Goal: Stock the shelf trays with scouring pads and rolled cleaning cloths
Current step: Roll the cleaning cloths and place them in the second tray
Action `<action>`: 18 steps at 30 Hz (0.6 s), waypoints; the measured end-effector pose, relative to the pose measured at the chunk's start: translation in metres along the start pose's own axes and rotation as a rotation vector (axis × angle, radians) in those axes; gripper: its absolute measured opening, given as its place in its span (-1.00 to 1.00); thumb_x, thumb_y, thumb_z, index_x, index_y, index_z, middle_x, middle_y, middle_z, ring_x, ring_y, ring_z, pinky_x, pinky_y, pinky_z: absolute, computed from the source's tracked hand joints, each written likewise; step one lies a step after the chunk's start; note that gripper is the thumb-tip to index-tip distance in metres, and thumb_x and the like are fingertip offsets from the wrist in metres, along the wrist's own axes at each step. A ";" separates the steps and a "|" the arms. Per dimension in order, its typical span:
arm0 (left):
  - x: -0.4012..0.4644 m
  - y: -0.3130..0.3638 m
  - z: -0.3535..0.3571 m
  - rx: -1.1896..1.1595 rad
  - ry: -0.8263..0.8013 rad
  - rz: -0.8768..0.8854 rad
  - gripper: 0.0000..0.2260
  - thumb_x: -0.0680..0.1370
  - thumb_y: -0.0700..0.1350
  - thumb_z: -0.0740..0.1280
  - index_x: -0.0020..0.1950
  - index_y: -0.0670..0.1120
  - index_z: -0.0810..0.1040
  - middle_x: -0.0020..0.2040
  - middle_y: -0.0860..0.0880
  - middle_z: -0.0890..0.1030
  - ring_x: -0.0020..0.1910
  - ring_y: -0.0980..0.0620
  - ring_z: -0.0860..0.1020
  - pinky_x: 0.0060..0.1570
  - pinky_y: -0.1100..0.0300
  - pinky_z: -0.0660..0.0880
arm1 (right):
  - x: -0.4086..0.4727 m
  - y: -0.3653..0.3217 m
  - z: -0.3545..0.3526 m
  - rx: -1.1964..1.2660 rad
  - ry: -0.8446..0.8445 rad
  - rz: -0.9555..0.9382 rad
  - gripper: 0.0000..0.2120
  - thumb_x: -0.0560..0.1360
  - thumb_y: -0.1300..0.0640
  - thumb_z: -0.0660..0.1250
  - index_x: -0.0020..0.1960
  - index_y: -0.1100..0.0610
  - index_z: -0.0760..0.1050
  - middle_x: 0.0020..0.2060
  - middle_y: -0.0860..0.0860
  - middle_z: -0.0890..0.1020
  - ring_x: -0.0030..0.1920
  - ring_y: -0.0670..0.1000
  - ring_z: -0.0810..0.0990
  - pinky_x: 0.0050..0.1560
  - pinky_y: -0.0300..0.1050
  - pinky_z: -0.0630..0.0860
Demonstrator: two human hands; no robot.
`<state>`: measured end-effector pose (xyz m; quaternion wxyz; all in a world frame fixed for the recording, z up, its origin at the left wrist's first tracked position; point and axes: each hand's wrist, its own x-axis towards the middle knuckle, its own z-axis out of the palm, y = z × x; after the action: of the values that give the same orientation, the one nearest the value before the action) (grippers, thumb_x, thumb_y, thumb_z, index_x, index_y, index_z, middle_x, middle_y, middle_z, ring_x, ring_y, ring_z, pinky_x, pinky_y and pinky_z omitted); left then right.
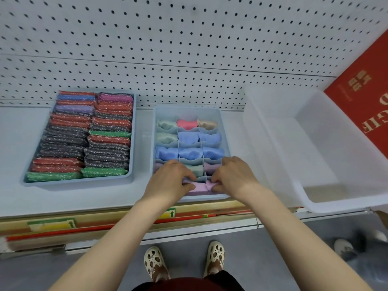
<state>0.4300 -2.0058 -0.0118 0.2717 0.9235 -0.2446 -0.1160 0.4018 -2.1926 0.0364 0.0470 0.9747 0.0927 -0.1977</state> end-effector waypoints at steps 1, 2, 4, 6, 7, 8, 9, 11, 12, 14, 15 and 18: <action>0.000 0.000 0.000 0.001 -0.008 0.002 -0.81 0.47 0.04 0.45 0.07 0.13 0.67 0.02 0.14 0.63 0.17 0.12 0.44 0.11 0.13 0.46 | 0.001 -0.001 0.003 0.013 0.000 -0.003 -0.76 0.52 -0.15 0.27 0.01 -0.09 0.66 -0.09 0.03 0.47 0.05 0.08 0.48 -0.08 -0.17 0.26; -0.001 0.000 0.000 -0.002 -0.011 0.010 -0.81 0.48 0.04 0.44 0.08 0.13 0.67 0.02 0.15 0.62 0.16 0.13 0.45 0.10 0.15 0.45 | 0.002 0.000 0.002 0.065 -0.001 0.012 -0.78 0.50 -0.15 0.30 -0.02 -0.09 0.66 -0.11 0.02 0.47 0.04 0.08 0.49 -0.09 -0.17 0.28; -0.001 -0.001 -0.001 -0.058 -0.004 0.030 -0.83 0.50 0.03 0.42 0.09 0.11 0.66 0.02 0.17 0.62 0.12 0.14 0.50 0.08 0.19 0.46 | 0.005 0.009 -0.006 0.246 0.004 0.044 -0.82 0.44 -0.11 0.38 -0.09 -0.05 0.67 -0.17 -0.01 0.57 -0.04 0.05 0.54 -0.12 -0.14 0.38; 0.006 -0.002 -0.011 -0.168 0.055 0.035 -0.85 0.53 -0.06 0.40 0.09 0.07 0.67 0.04 0.16 0.63 0.05 0.15 0.56 0.07 0.17 0.50 | 0.015 0.025 -0.017 0.407 0.133 0.095 -0.87 0.44 0.00 0.42 -0.09 0.03 0.67 -0.22 -0.01 0.67 -0.12 0.06 0.58 -0.11 -0.12 0.45; 0.015 -0.005 -0.017 -0.183 0.117 0.044 -0.84 0.54 -0.11 0.39 0.09 0.04 0.67 0.05 0.13 0.64 0.03 0.12 0.58 0.06 0.14 0.52 | 0.025 0.033 -0.022 0.461 0.258 0.128 -0.89 0.46 0.07 0.41 -0.07 0.06 0.67 -0.21 0.00 0.69 -0.14 0.07 0.60 -0.10 -0.13 0.45; 0.028 -0.009 -0.023 -0.163 0.187 0.058 -0.83 0.53 -0.17 0.39 0.09 0.01 0.67 0.05 0.08 0.65 0.01 0.07 0.59 0.04 0.10 0.52 | 0.038 0.040 -0.026 0.493 0.372 0.156 -0.87 0.47 0.14 0.39 -0.01 0.08 0.67 -0.16 0.02 0.71 -0.11 0.08 0.63 -0.07 -0.13 0.46; 0.044 -0.012 -0.031 -0.132 0.248 0.068 -0.80 0.52 -0.22 0.38 0.10 -0.02 0.67 0.04 0.03 0.65 0.00 0.00 0.60 0.01 0.08 0.52 | 0.053 0.045 -0.030 0.502 0.436 0.168 -0.81 0.49 0.19 0.36 0.07 0.10 0.66 -0.08 0.05 0.71 -0.04 0.10 0.64 -0.01 -0.11 0.47; 0.079 -0.018 -0.043 -0.051 0.307 0.080 -0.75 0.51 -0.28 0.36 0.16 -0.08 0.65 0.07 -0.07 0.64 0.02 -0.13 0.59 -0.02 0.12 0.46 | 0.087 0.050 -0.037 0.455 0.411 0.176 -0.72 0.51 0.24 0.30 0.21 0.17 0.59 0.10 0.13 0.66 0.12 0.17 0.60 0.12 -0.03 0.45; 0.097 -0.021 -0.046 -0.005 0.296 0.086 -0.73 0.52 -0.29 0.35 0.20 -0.12 0.63 0.11 -0.11 0.63 0.06 -0.16 0.58 -0.01 0.14 0.41 | 0.104 0.051 -0.038 0.422 0.360 0.177 -0.68 0.52 0.26 0.28 0.26 0.18 0.56 0.16 0.15 0.63 0.17 0.19 0.57 0.16 -0.01 0.42; 0.130 -0.028 -0.045 0.081 0.224 0.084 -0.71 0.54 -0.29 0.32 0.26 -0.17 0.58 0.18 -0.14 0.60 0.15 -0.18 0.55 0.07 0.12 0.40 | 0.134 0.050 -0.036 0.319 0.295 0.153 -0.70 0.51 0.26 0.28 0.23 0.18 0.55 0.16 0.16 0.60 0.17 0.20 0.55 0.14 -0.01 0.41; 0.142 -0.032 -0.043 0.130 0.169 0.089 -0.71 0.54 -0.29 0.32 0.26 -0.17 0.57 0.18 -0.14 0.60 0.16 -0.18 0.54 0.09 0.09 0.43 | 0.144 0.050 -0.034 0.254 0.277 0.136 -0.77 0.49 0.26 0.29 0.14 0.16 0.56 0.10 0.15 0.61 0.11 0.19 0.56 0.06 -0.03 0.42; 0.165 -0.040 -0.035 0.200 0.037 0.087 -0.87 0.58 -0.13 0.31 0.04 -0.14 0.61 0.01 -0.15 0.63 0.03 -0.19 0.57 -0.02 0.04 0.45 | 0.162 0.049 -0.030 0.133 0.196 0.137 -0.91 0.47 0.24 0.27 -0.18 0.09 0.46 -0.07 0.13 0.62 -0.04 0.17 0.57 -0.16 -0.11 0.33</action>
<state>0.5988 -2.0461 -0.0182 0.1874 0.9366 -0.2897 -0.0621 0.5689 -2.2101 0.0030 -0.0135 0.9944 0.0168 -0.1034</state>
